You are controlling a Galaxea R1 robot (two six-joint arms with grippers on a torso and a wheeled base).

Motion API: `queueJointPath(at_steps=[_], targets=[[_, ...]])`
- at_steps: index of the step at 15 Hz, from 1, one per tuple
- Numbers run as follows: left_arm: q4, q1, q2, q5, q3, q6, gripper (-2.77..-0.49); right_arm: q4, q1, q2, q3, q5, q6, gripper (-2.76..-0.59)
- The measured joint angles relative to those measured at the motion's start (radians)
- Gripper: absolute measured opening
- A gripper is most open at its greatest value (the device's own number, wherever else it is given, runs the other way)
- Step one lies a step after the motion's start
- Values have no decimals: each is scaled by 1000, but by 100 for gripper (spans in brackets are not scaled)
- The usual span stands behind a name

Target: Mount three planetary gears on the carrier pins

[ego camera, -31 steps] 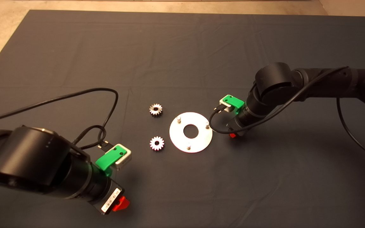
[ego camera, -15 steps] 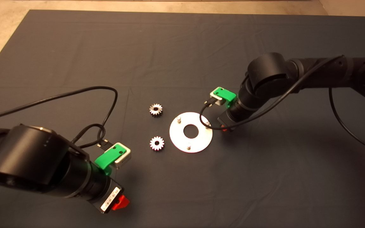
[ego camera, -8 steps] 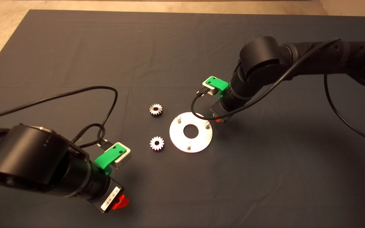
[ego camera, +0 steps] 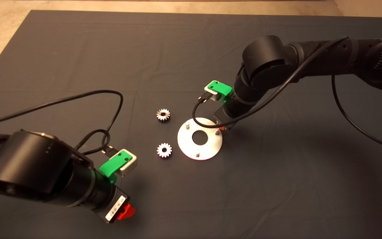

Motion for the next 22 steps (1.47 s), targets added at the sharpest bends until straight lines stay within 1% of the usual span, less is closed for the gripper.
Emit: queueJointPath(at_steps=[9, 14, 18, 22], targets=[[0, 0, 0, 0, 0, 0, -93, 8, -2, 15, -1, -1, 0, -231], [0, 0, -1, 0, 0, 0, -93, 9, -26, 17, -2, 0, 0, -232], [0, 0, -3, -1, 0, 0, -93, 9, -52, 17, -4, -1, 0, -232], [0, 0, -3, 0, 0, 0, -93, 9, -53, 17, -7, -1, 0, -232]])
